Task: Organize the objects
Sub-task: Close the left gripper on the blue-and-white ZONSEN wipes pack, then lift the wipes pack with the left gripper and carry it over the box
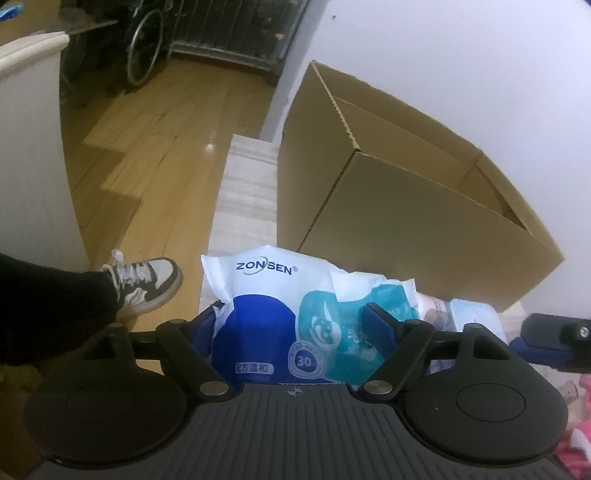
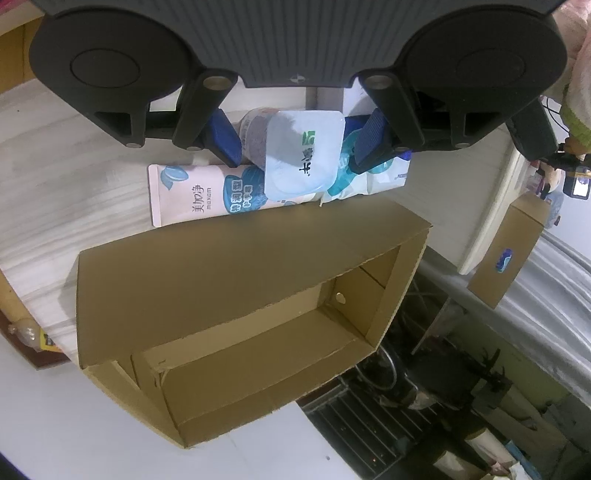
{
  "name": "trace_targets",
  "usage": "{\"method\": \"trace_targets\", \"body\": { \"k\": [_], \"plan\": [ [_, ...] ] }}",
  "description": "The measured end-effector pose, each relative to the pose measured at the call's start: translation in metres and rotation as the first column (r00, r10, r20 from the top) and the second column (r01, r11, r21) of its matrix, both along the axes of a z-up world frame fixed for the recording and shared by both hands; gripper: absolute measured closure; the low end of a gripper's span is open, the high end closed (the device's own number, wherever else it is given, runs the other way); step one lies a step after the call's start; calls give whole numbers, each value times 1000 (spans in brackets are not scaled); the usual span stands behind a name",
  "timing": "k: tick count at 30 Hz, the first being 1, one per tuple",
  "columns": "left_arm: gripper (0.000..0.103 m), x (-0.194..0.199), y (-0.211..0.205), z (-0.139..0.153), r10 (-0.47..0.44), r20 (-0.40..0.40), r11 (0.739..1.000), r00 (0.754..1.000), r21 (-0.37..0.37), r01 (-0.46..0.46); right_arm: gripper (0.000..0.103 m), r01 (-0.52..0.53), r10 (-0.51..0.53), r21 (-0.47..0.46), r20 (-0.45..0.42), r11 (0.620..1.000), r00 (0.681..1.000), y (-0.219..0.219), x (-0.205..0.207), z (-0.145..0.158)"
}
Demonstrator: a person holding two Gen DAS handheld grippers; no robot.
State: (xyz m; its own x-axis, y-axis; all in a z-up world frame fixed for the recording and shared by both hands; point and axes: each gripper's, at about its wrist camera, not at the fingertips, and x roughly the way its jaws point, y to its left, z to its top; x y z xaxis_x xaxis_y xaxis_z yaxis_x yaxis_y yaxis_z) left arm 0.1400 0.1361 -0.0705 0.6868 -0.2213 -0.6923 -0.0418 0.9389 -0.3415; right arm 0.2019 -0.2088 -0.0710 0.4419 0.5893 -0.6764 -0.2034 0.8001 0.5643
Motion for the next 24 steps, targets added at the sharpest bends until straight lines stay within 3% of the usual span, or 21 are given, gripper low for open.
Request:
{"method": "trace_targets", "body": {
  "k": [4,9,12,14,19,24],
  "plan": [
    [36,0,9,1,-7,-17,1000,1000,-26,6,33,6,-6,6,-8,1000,1000,-1,3,-4],
    [59,-4,24,3,19,-16,997,1000,-77,-20,33,6,-6,6,-11,1000,1000,1,3,-5],
    [66,-7,31,5,18,-8,994,1000,-108,-19,33,5,-5,6,-13,1000,1000,1,3,-6],
    [69,-10,32,7,12,4,994,1000,-111,-12,33,7,-7,4,-13,1000,1000,1,3,-6],
    [71,-11,55,3,29,-4,971,1000,-235,-29,33,9,-8,3,-15,1000,1000,2,3,-5],
    [73,-19,76,7,66,13,925,998,-375,-57,33,14,-14,8,-14,1000,1000,2,5,-5]
  ]
}}
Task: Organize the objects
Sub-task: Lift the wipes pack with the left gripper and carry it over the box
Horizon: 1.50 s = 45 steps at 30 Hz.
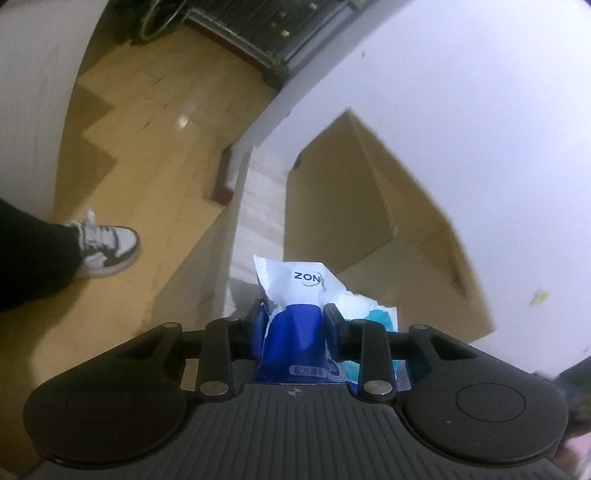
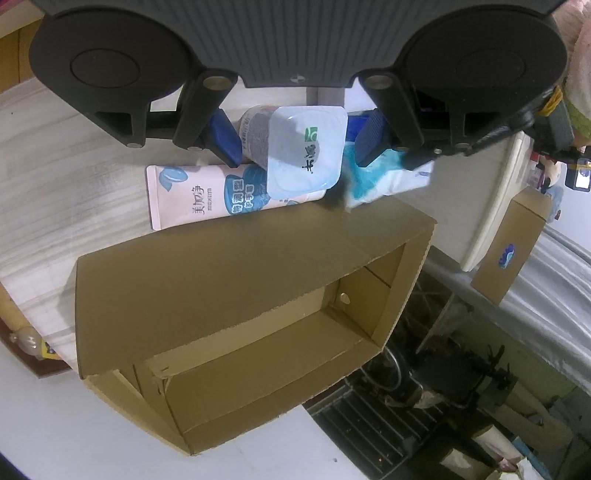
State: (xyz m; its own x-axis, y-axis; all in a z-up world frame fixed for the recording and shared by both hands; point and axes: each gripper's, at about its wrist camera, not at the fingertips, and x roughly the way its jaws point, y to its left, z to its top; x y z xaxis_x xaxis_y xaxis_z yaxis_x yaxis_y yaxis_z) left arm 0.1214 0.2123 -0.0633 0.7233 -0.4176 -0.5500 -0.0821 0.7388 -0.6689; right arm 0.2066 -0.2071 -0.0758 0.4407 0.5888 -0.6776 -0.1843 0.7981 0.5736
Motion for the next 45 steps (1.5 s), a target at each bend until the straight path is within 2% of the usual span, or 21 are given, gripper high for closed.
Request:
{"method": "trace_targets", "body": {
  "k": [2,6,15,21,24,27,29,32,35,40,44,45],
  "plan": [
    [74,-3,5,6,17,17,1000,1000,-23,-17,33,1,-1,2,6,1000,1000,1,0,2],
    [74,-8,4,19,3,32,1000,999,-15,-2,33,4,-4,25,15,1000,1000,0,-2,9],
    [74,-20,3,7,10,-2,985,1000,-170,-11,32,-25,24,105,14,994,1000,-2,-8,20],
    [74,-30,-2,4,2,-15,975,1000,-223,-5,32,-34,38,146,-21,989,999,-4,-12,19],
    [74,-35,-3,6,-3,-14,969,1000,-248,0,32,-26,35,200,-41,980,999,-8,-15,19],
    [74,-39,-6,9,-11,-3,961,1000,-277,9,32,-48,56,200,-35,979,998,-5,-18,20],
    [75,-41,-11,14,-22,6,971,1000,-237,23,32,-64,72,195,-34,979,997,-2,-20,19],
    [75,-39,-11,11,-21,-10,973,1000,-231,18,32,-62,71,147,-57,987,996,5,-19,12],
    [75,-36,-12,8,-16,-28,983,999,-183,11,32,-64,75,140,-74,988,994,6,-19,7],
    [74,-34,-12,9,-33,-54,989,998,-147,25,32,-72,83,139,-82,988,993,7,-18,6],
    [67,-33,-15,10,-37,-71,993,997,-112,29,32,-74,88,139,-91,987,992,8,-18,4],
    [62,-32,-17,9,-40,-78,995,996,-97,32,32,-74,88,140,-93,987,992,10,-18,3]
  ]
}}
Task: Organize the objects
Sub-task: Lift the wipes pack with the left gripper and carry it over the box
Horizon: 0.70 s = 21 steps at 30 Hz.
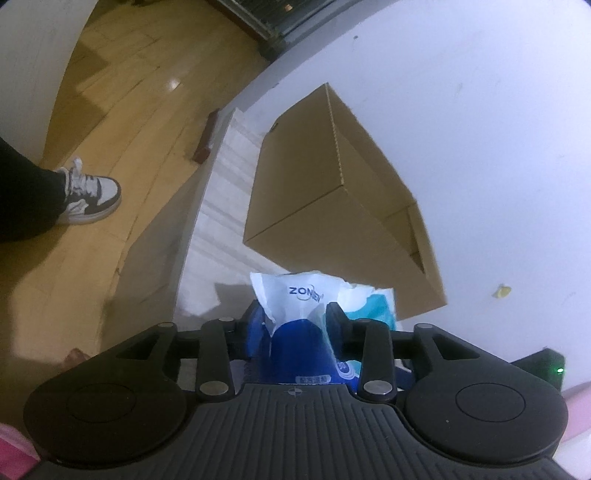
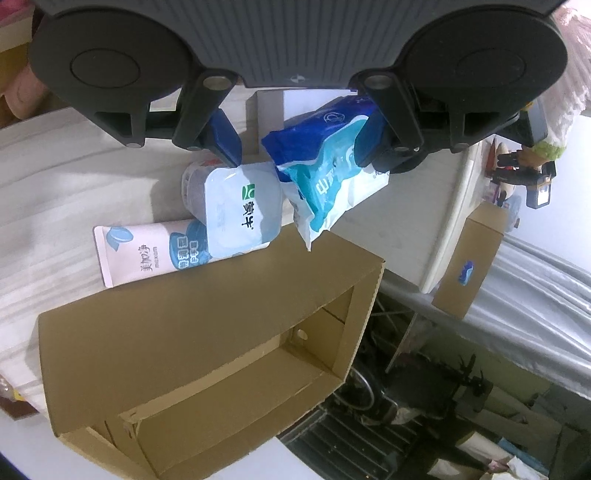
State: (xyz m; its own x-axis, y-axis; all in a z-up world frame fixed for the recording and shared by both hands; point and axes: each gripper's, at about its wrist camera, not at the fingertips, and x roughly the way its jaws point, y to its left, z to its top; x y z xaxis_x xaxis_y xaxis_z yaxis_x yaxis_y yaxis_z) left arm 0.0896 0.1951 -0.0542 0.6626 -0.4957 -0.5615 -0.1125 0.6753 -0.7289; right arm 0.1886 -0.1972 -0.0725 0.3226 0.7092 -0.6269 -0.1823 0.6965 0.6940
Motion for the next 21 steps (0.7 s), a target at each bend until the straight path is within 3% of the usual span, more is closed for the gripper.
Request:
{"method": "trace_targets", "body": {
  "k": [5,18,19,21],
  "plan": [
    [58,3,-7,-1,-11,23,999,1000,32,10,39,-18,18,-12,-23,1000,1000,6,-1,-5],
    [62,0,-5,-5,-26,26,999,999,23,26,39,13,-8,45,-102,999,995,8,4,-25],
    [62,0,-6,-5,-29,28,999,999,27,28,41,13,-8,47,-102,999,995,10,5,-25],
    [62,0,-6,-5,-34,30,999,999,32,33,58,2,4,65,-83,998,997,12,4,-25]
  ]
}}
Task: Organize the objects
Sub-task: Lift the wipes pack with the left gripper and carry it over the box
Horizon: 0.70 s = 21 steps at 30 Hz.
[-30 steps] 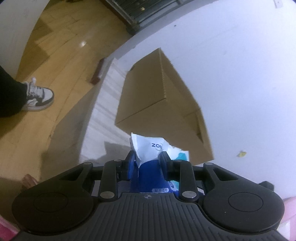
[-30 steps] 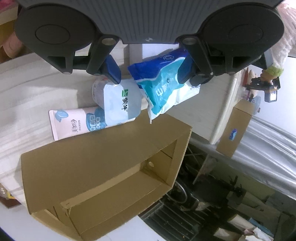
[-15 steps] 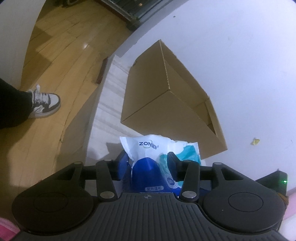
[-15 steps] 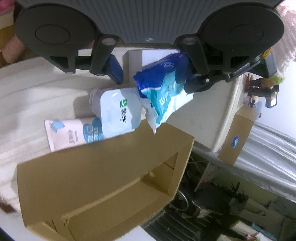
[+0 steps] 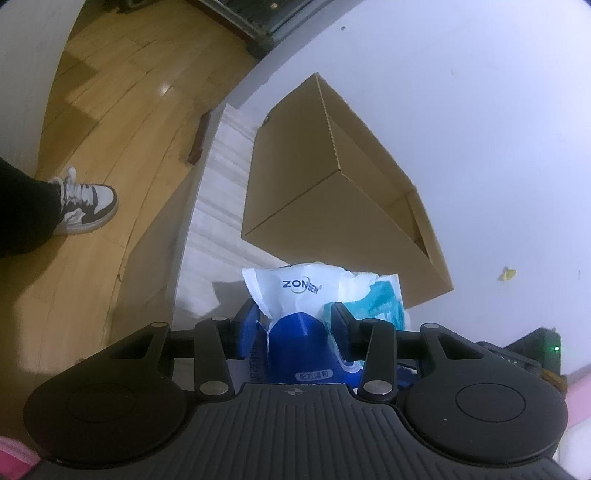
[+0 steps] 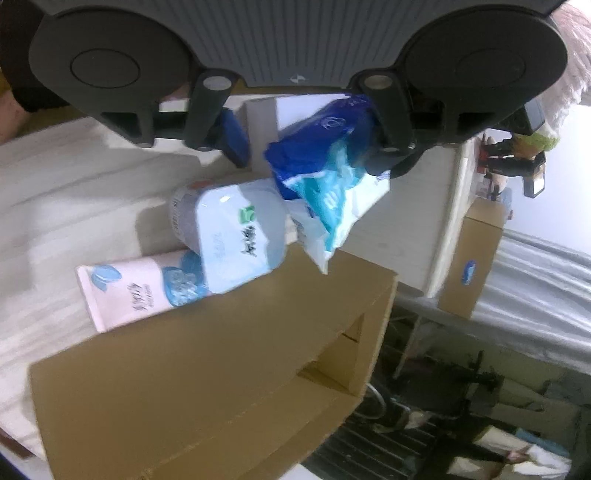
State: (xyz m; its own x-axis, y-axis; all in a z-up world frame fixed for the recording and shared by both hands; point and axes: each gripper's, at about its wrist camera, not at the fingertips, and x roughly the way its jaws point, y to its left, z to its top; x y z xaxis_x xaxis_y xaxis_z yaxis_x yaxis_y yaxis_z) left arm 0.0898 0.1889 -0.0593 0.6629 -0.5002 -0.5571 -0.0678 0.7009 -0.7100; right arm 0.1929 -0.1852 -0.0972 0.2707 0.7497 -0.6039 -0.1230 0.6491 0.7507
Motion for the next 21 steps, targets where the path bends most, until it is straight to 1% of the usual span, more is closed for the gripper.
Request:
{"method": "trace_targets", "body": {
  "k": [2,3,6,8,17,21],
  "plan": [
    [62,-1,0,1,-2,4,1000,1000,8,2,60,-7,7,11,4,1000,1000,2,0,1],
    [65,-2,-1,1,-4,8,1000,1000,17,4,60,-11,11,8,12,1000,1000,2,0,1],
    [65,-4,-3,4,-14,16,999,1000,46,13,61,-7,7,15,4,1000,1000,2,-1,2],
    [65,-6,-5,6,-16,18,998,1000,60,14,61,-16,16,8,14,1000,1000,3,-2,2],
    [66,-13,-7,19,-21,53,996,998,88,16,61,-38,39,-12,79,999,996,5,-9,19],
    [67,-17,-9,30,-15,73,996,997,87,9,61,-42,41,4,98,999,994,0,-12,26]
  ]
}}
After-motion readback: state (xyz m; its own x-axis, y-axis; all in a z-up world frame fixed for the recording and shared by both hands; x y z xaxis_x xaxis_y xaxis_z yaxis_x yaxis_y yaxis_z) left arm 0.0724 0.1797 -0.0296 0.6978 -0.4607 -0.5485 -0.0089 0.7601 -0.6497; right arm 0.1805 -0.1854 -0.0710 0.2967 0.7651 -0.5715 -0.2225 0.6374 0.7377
